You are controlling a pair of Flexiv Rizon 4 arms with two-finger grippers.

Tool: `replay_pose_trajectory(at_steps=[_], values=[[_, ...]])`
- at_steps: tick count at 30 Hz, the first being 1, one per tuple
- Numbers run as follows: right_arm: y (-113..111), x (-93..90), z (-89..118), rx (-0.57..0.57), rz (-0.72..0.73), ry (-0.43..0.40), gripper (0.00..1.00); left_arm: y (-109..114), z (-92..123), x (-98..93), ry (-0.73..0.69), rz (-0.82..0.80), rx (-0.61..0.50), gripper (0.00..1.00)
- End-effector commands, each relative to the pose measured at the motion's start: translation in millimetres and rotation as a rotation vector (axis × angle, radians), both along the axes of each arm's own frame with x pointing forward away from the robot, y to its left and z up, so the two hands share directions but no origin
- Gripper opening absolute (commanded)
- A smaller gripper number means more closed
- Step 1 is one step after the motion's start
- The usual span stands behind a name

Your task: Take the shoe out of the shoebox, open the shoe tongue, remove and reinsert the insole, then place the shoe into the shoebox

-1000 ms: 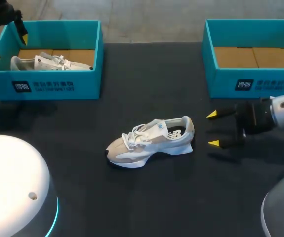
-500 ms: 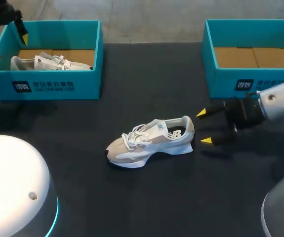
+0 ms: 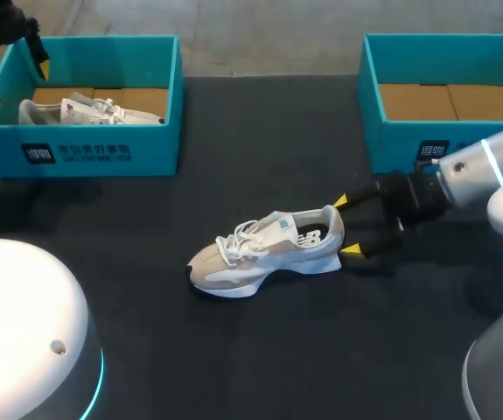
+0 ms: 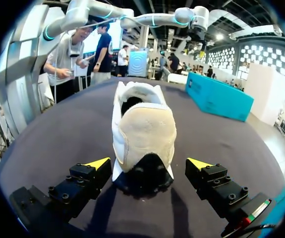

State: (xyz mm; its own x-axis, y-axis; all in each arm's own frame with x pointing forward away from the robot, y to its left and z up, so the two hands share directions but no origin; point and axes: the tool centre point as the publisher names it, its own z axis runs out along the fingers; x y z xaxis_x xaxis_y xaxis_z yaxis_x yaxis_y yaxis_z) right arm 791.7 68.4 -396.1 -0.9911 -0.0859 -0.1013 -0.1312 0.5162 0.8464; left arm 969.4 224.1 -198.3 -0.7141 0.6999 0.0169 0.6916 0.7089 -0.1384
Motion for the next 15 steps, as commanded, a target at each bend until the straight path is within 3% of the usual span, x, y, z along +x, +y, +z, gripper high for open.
replay_pose_trajectory(at_steps=[1,15], values=[[12.6,-0.7,-5.6,0.005,0.01,0.008,1.0,0.0,0.2,-1.1,-0.002,0.0,0.002,1.0],[40.2,-9.1,-19.0,0.063,-0.013,0.025,1.0,0.0,0.2,-1.1,-0.002,0.0,0.002,1.0]])
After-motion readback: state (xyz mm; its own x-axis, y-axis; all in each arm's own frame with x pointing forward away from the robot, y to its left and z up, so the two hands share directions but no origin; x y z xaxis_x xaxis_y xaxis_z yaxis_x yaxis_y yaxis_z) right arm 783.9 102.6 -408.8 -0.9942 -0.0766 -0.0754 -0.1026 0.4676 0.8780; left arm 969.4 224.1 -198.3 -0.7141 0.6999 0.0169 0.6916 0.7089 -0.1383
